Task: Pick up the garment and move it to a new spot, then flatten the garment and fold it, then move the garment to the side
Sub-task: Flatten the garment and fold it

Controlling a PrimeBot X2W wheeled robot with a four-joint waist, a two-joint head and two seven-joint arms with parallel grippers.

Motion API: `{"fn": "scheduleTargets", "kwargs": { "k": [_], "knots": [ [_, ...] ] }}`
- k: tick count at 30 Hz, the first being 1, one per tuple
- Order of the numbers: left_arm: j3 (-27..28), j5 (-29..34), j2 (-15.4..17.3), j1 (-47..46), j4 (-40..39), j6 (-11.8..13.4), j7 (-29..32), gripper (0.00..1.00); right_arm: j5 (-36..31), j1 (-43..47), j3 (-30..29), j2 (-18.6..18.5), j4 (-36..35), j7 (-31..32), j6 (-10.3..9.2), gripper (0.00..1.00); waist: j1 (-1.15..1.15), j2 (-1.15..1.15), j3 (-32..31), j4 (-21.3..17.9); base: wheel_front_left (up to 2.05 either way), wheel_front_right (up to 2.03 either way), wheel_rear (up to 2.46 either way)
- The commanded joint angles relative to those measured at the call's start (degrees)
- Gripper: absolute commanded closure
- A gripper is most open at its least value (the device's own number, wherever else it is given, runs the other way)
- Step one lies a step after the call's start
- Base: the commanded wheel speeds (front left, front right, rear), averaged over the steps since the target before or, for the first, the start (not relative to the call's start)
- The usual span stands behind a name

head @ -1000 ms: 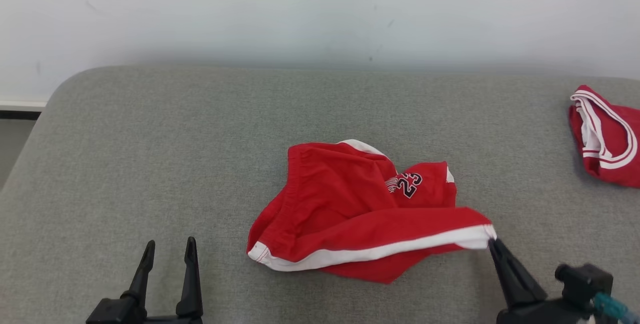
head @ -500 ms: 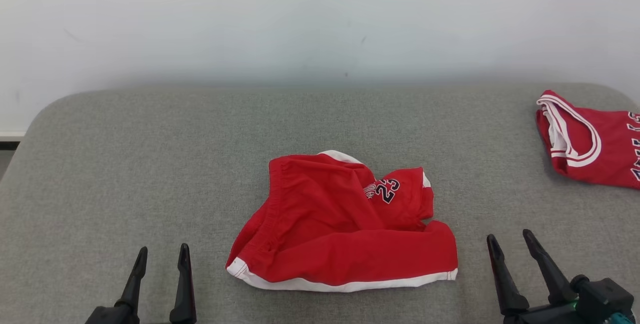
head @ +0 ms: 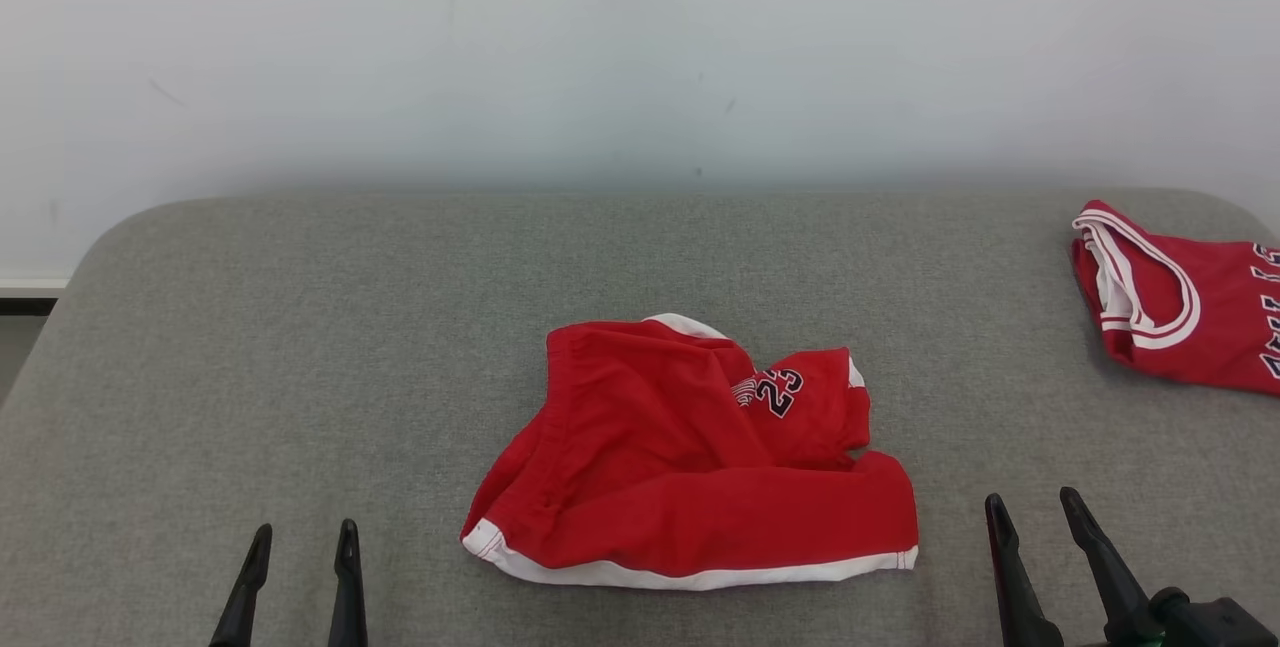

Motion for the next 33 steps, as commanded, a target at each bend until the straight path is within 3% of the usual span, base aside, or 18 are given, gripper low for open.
{"fn": "scheduleTargets", "kwargs": {
  "k": [1, 22, 33],
  "knots": [
    [-0.04, 0.47, 0.32, 0.83, -0.31, -0.15, -0.17, 0.00, -0.34, 0.83, -0.26, 0.33, -0.10, -0.22, -0.15, 0.00, 0.00, 0.00, -0.11, 0.29, 0.00, 0.00, 0.00],
    [-1.59, 0.60, 1.90, 1.61, -0.27, -0.54, -0.17, 0.00, -0.85, 1.17, 0.14, 0.08, 1.64, -0.23, -0.15, 0.00, 0.00, 0.00, 0.35, 0.75, 0.00, 0.00, 0.00],
    [-15.43, -2.92, 9.51, -6.80, 7.29, -0.55, -0.17, 0.00, 1.57, -5.08, 7.36, -4.76, 11.92, 1.13, -0.15, 0.00, 0.00, 0.00, 4.19, -0.41, 0.00, 0.00, 0.00]
  ]
}}
